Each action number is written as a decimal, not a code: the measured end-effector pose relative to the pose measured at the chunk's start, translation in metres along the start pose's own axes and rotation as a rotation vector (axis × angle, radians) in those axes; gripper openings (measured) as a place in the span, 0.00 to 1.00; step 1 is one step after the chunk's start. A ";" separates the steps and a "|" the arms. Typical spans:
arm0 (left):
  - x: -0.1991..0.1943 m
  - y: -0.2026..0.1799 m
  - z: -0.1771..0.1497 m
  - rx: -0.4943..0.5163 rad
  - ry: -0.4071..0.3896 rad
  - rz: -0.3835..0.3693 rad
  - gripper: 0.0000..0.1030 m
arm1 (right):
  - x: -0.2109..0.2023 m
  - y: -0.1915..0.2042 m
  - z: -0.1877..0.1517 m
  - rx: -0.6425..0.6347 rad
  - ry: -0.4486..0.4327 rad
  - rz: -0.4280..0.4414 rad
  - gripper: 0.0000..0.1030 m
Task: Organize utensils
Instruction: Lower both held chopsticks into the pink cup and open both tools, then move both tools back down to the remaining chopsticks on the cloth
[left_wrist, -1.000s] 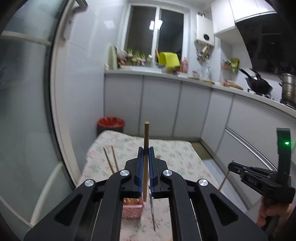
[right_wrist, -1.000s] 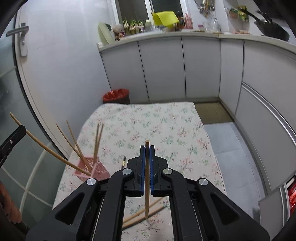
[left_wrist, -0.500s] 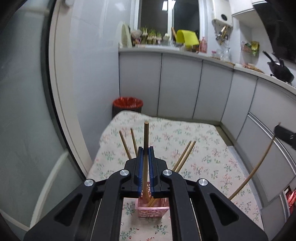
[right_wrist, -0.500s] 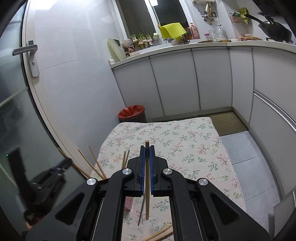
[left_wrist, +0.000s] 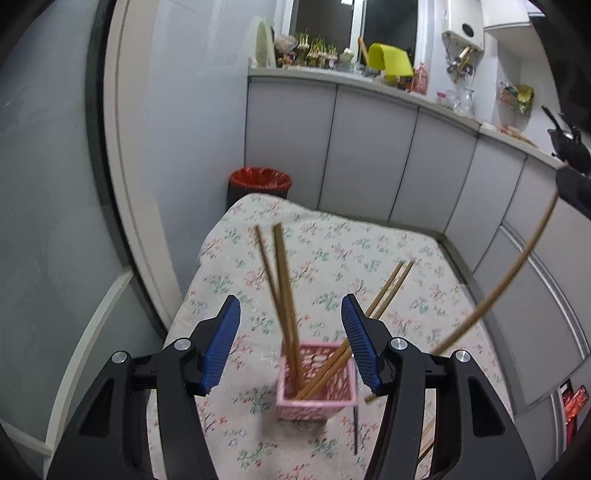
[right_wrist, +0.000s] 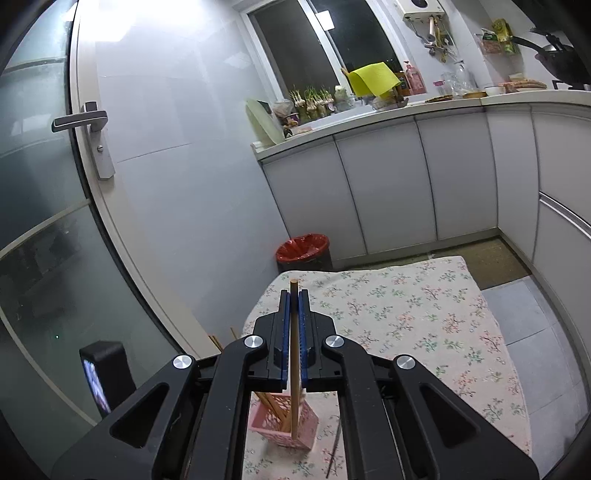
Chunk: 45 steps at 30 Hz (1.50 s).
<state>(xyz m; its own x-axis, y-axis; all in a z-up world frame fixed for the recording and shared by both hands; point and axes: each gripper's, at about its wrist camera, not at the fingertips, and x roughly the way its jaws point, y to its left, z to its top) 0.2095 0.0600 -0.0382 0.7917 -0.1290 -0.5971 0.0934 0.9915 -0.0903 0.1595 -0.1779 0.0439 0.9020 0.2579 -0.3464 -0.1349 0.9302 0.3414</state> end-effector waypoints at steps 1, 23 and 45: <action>0.001 0.006 -0.003 -0.011 0.026 0.015 0.55 | 0.004 0.001 0.000 0.004 0.002 0.007 0.03; 0.007 0.036 -0.024 -0.065 0.160 0.017 0.70 | 0.062 -0.011 -0.029 0.007 0.142 0.034 0.09; 0.021 -0.029 -0.058 0.102 0.312 -0.160 0.79 | 0.023 -0.088 -0.056 0.007 0.324 -0.151 0.60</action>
<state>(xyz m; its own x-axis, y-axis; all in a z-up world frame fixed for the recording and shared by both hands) 0.1884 0.0278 -0.0949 0.5414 -0.2654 -0.7978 0.2734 0.9529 -0.1314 0.1693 -0.2393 -0.0432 0.7342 0.1885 -0.6523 -0.0065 0.9626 0.2708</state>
